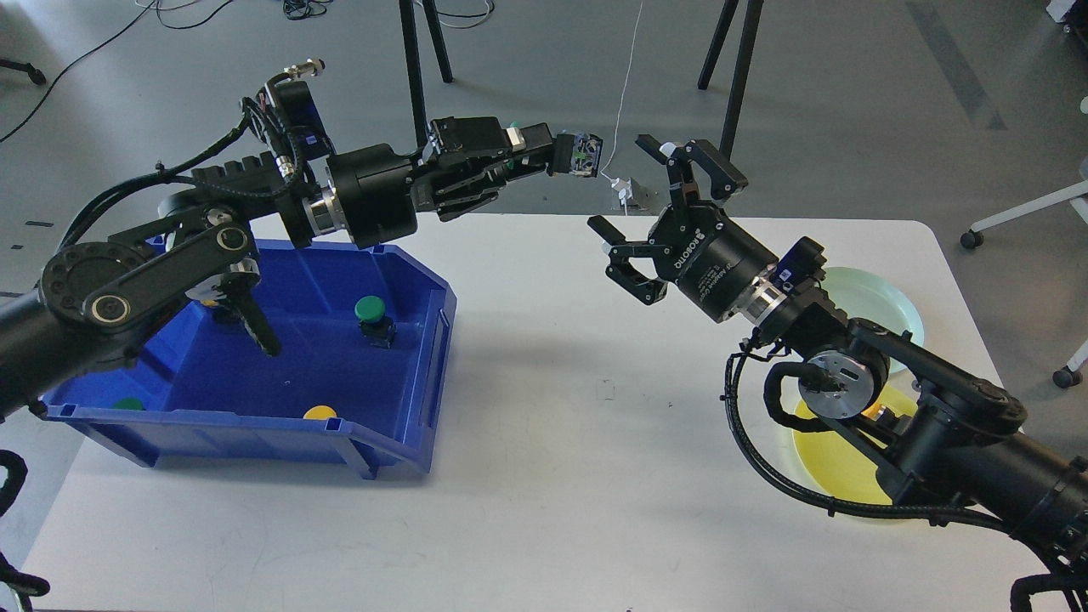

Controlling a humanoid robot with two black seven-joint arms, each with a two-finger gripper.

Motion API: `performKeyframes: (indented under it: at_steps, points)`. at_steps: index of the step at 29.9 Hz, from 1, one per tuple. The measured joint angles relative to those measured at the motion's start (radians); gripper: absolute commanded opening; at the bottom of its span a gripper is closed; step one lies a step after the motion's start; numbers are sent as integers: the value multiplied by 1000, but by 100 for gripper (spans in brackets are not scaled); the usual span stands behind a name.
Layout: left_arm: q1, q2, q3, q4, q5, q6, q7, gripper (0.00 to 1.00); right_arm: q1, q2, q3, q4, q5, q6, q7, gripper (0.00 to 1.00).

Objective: Pass button and place on color plate
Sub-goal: 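Bring the right gripper to the left gripper and grasp the green button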

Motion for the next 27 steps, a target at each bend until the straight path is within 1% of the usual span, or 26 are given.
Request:
performKeyframes:
  at_steps: [2, 7, 13, 17, 19, 22, 27]
  points:
    - [-1, 0, 0, 1, 0, 0, 0, 5, 16, 20, -4, -10, 2, 9, 1, 99]
    - [-2, 0, 0, 3, 0, 0, 0, 5, 50, 39, -7, -39, 77, 68, 23, 99]
    - [-2, -1, 0, 3, 0, 0, 0, 6, 84, 43, -11, -55, 115, 104, 26, 98]
    - [-2, -1, 0, 3, 0, 0, 0, 6, 91, 43, -26, -56, 119, 109, 26, 92]
    - [-3, -1, 0, 4, 0, 0, 0, 6, 95, 42, -42, -55, 120, 115, 26, 86]
    - [-4, -1, 0, 6, 0, 0, 0, 6, 99, 39, -54, -53, 121, 134, 26, 70]
    - [-4, -1, 0, 9, 0, 0, 0, 6, 104, 35, -57, -53, 121, 147, 26, 55]
